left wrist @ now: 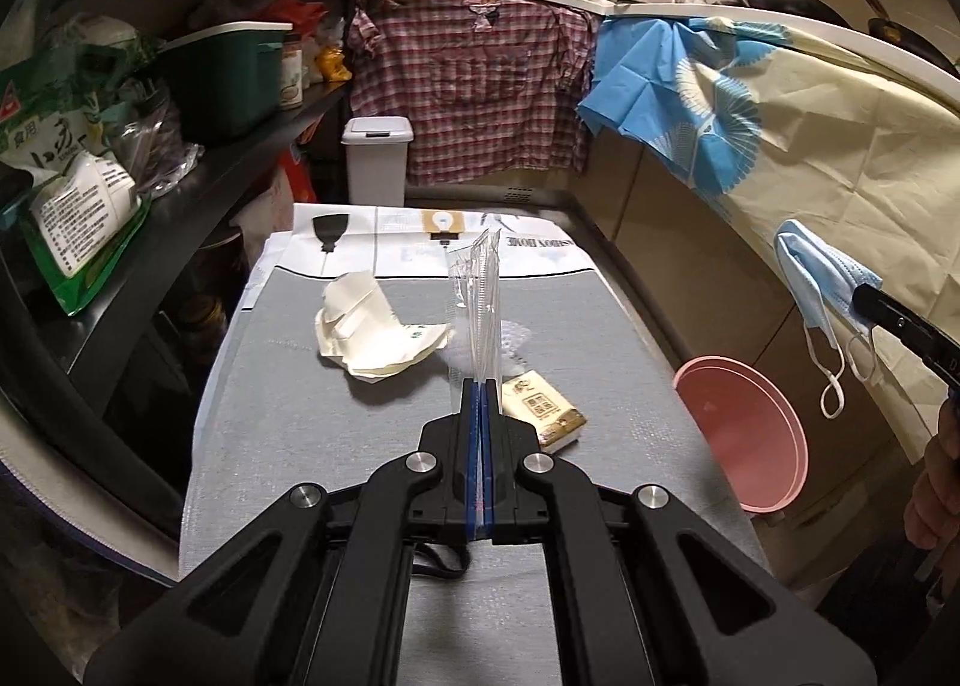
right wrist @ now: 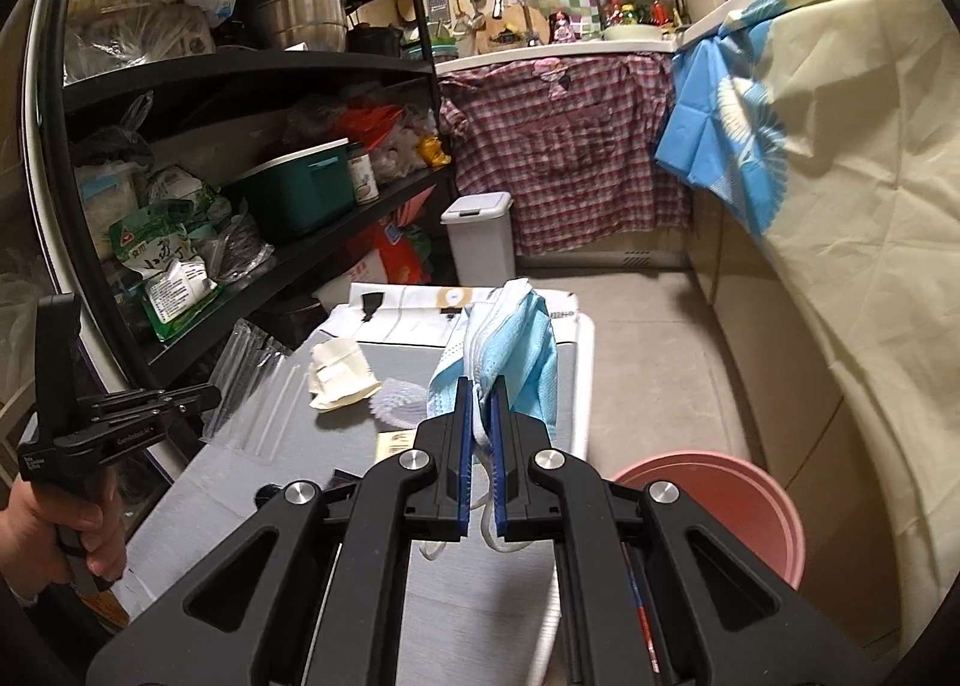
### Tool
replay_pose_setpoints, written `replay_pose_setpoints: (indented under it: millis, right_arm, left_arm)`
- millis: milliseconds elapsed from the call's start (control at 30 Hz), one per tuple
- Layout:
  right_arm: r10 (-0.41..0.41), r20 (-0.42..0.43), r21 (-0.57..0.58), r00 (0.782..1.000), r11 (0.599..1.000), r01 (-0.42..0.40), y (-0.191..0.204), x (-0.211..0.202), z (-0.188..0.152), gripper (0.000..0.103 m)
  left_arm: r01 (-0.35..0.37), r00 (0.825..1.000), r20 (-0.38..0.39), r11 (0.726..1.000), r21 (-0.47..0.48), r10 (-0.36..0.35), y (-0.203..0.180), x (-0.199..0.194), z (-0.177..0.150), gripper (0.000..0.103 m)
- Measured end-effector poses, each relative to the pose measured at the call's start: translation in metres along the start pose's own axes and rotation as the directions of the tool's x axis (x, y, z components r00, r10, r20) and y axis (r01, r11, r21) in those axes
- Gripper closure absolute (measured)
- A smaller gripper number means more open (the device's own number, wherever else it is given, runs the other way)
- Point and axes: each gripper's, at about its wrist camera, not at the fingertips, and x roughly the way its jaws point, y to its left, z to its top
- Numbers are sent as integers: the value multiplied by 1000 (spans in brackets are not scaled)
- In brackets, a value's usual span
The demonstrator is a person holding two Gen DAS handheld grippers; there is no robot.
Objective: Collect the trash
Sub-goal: 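Carry the plastic wrap and blue mask over the pink bin with both tools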
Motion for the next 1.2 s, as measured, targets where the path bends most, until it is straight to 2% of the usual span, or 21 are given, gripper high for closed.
replay_pose_setpoints:
  millis: [233, 467, 867, 1200]
  right_arm:
    - [-56, 14, 48, 998, 997, 55, -34, -12, -8, 97]
    - [-117, -1, 122, 993, 986, 117, -62, -6, -21, 97]
    - [-207, -46, 147, 977, 966, 212, -97, 0, -39, 97]
    - [-213, -76, 207, 974, 952, 224, -122, 1, -44, 97]
  left_arm:
    - [30, 1000, 0, 999, 30, -30, -23, -1, -3, 102]
    - [66, 998, -1, 996, 56, -66, -48, 2, -1, 102]
    - [148, 989, -9, 985, 83, -148, -108, 21, 8, 102]
    - [196, 980, -42, 977, 87, -193, -160, 51, 13, 102]
